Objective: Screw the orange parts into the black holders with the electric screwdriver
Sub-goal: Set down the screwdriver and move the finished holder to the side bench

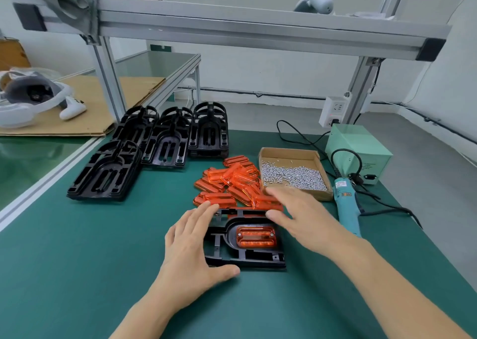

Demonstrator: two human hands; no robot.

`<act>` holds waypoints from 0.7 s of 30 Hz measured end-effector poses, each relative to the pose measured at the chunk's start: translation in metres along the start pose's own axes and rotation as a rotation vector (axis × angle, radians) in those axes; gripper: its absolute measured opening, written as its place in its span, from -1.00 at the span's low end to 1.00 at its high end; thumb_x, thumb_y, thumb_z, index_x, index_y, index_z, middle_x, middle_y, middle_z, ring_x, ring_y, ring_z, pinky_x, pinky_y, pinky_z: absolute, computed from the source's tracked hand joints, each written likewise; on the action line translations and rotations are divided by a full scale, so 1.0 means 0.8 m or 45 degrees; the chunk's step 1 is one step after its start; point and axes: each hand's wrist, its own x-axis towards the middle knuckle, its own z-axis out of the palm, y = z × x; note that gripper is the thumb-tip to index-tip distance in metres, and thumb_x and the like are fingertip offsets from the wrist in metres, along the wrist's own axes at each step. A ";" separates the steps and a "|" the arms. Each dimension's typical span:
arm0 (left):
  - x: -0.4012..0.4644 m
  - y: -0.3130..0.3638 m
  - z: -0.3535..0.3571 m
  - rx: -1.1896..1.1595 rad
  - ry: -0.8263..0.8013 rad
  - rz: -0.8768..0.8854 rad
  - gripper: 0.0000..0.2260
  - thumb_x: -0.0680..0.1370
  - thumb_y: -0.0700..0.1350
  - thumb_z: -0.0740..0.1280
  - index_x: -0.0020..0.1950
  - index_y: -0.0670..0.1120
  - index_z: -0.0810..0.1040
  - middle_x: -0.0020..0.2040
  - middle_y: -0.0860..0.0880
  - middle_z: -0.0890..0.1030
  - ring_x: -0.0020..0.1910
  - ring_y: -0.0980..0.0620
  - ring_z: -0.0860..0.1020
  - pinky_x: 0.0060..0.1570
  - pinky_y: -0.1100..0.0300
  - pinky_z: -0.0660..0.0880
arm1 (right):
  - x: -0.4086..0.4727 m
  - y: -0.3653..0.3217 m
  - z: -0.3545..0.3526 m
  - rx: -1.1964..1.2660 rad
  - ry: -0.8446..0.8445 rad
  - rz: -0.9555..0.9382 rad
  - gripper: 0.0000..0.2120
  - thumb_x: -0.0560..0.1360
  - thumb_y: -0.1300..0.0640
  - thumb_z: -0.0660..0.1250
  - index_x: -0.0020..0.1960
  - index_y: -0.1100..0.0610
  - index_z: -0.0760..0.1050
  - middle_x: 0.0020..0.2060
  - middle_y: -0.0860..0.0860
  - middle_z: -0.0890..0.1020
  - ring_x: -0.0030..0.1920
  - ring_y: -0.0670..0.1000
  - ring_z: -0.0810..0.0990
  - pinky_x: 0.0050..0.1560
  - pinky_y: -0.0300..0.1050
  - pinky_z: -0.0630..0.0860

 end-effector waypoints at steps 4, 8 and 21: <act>-0.003 -0.006 -0.004 0.038 0.024 -0.105 -0.01 0.23 0.28 0.47 0.51 0.21 -0.03 0.46 0.22 0.18 0.45 0.19 0.05 0.43 0.19 -0.08 | 0.013 -0.009 0.022 -0.101 -0.133 -0.095 -0.54 0.64 0.02 0.17 0.52 0.03 0.23 0.45 -0.06 0.37 0.43 -0.04 0.28 0.42 -0.11 0.21; -0.003 -0.007 -0.004 0.017 0.016 -0.143 -0.05 0.25 0.27 0.47 0.50 0.20 0.00 0.35 0.24 0.31 0.39 0.21 0.18 0.42 0.19 -0.05 | 0.017 -0.007 0.035 -0.238 -0.104 -0.162 -0.57 0.63 0.06 0.20 0.49 -0.01 0.28 0.42 -0.10 0.38 0.39 -0.03 0.30 0.35 -0.11 0.22; -0.013 -0.009 -0.014 -0.050 -0.043 -0.217 -0.23 0.43 0.16 0.42 0.39 0.35 -0.09 0.25 0.39 0.22 0.16 0.66 -0.05 0.44 0.21 -0.13 | 0.019 -0.004 0.041 -0.139 -0.155 -0.093 -0.57 0.52 -0.15 0.30 0.31 0.00 0.38 0.14 -0.10 0.40 0.17 -0.08 0.31 0.13 -0.19 0.34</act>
